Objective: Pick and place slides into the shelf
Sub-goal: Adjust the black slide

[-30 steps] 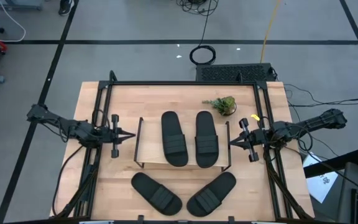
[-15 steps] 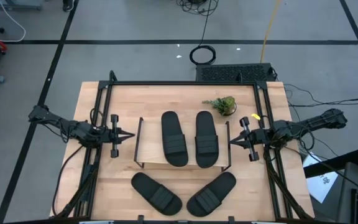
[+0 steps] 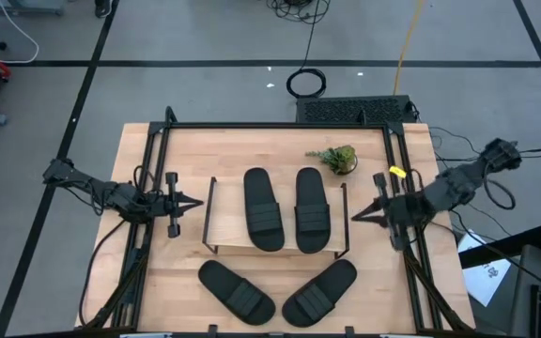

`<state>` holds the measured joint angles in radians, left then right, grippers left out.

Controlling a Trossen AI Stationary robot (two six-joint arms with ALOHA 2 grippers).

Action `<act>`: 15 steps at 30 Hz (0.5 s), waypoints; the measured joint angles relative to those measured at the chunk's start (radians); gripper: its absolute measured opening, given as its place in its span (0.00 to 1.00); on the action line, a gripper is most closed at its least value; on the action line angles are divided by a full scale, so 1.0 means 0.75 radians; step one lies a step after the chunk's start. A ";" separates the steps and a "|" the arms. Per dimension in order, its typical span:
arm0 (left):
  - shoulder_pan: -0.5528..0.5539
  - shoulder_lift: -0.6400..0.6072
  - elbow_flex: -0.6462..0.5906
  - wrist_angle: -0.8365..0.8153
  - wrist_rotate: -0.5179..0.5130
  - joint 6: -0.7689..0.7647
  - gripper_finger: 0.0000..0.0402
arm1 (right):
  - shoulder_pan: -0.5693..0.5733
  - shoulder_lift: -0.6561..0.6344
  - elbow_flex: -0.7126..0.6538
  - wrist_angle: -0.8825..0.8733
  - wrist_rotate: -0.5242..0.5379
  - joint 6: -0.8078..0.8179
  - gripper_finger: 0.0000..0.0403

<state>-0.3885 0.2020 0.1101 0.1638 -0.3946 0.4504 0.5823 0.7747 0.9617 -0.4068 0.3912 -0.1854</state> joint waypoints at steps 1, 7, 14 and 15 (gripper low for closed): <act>0.000 0.000 0.000 0.019 0.000 0.009 0.01 | 0.037 0.059 0.053 -0.047 0.058 0.021 0.00; 0.000 0.000 0.001 0.031 -0.001 0.000 0.01 | 0.205 0.322 0.313 -0.435 0.273 0.433 0.01; 0.000 0.001 0.001 0.023 0.000 -0.015 0.01 | 0.413 0.390 0.352 -0.760 0.546 0.864 0.10; 0.000 0.001 0.001 0.023 0.000 -0.015 0.01 | 0.433 0.381 0.330 -0.755 0.564 0.888 0.11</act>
<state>-0.3885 0.2024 0.1108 0.1814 -0.3947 0.4389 0.9068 1.0604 1.2090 -0.9733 0.8140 0.4804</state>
